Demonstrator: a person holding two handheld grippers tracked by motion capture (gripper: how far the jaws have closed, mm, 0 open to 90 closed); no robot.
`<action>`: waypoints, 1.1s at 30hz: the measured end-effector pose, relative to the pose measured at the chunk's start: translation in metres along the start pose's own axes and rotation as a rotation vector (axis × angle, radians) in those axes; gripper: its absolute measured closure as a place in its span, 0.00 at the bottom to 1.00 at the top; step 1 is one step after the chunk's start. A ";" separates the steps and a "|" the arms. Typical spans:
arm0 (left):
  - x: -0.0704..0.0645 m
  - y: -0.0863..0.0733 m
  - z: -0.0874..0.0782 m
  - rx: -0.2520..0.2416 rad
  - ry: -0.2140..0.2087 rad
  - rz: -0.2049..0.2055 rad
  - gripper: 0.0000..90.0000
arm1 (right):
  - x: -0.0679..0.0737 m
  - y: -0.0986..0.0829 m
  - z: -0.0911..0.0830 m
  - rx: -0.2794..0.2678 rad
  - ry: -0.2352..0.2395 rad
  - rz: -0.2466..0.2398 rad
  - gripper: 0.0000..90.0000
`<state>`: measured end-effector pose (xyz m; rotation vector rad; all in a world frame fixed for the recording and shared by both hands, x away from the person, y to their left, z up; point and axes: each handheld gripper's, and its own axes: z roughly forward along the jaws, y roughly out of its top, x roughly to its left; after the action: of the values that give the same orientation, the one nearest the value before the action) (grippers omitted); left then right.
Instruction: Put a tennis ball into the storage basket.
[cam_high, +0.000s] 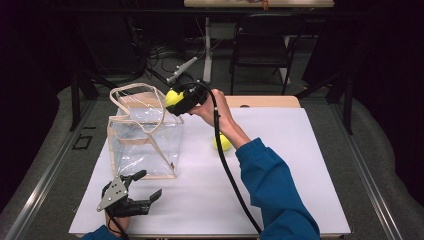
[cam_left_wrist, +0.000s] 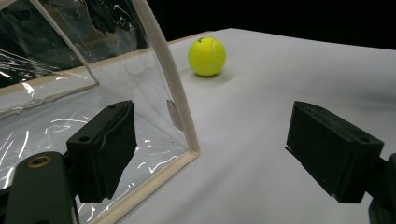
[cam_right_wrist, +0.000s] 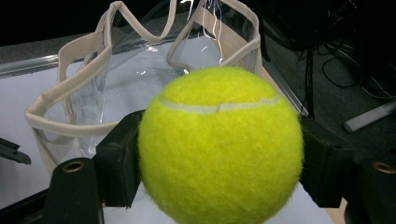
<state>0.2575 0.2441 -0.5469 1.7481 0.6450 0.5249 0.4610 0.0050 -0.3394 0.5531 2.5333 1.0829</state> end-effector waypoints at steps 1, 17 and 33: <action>0.000 0.000 0.000 0.001 -0.001 0.001 0.18 | 0.000 0.001 0.000 -0.001 -0.001 -0.001 0.30; 0.001 0.000 -0.001 -0.002 0.003 -0.002 0.18 | 0.006 0.013 -0.003 -0.028 -0.007 -0.019 0.30; 0.001 0.000 -0.002 -0.004 0.000 -0.001 0.18 | 0.014 0.022 0.000 -0.043 0.003 -0.033 0.30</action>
<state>0.2569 0.2460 -0.5460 1.7441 0.6449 0.5255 0.4535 0.0261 -0.3250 0.4965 2.5068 1.1240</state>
